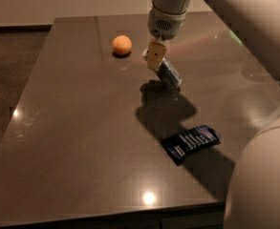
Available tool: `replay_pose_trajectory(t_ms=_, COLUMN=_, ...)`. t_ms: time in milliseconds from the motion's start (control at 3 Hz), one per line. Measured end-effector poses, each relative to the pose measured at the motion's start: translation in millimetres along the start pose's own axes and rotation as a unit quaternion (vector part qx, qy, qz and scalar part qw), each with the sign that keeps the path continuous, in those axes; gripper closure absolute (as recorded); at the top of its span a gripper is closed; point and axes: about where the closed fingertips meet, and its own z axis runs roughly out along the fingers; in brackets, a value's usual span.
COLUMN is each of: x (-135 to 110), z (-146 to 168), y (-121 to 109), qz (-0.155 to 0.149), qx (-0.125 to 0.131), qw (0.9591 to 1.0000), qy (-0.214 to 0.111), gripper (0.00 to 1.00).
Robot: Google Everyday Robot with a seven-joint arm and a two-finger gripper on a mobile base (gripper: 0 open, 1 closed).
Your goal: Knock redbull can over
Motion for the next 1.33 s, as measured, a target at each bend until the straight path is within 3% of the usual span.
replay_pose_trajectory(t_ms=667, x=16, z=11, y=8, qz=-0.055, qx=0.012, qw=0.9968, qy=0.058, gripper=0.51)
replay_pose_trajectory(t_ms=1000, x=18, z=20, y=14, qz=-0.081, qx=0.009, qw=0.9939, qy=0.074, gripper=0.19)
replay_pose_trajectory(t_ms=1333, x=16, z=20, y=12, qz=-0.080, qx=0.013, qw=0.9943, qy=0.069, gripper=0.01)
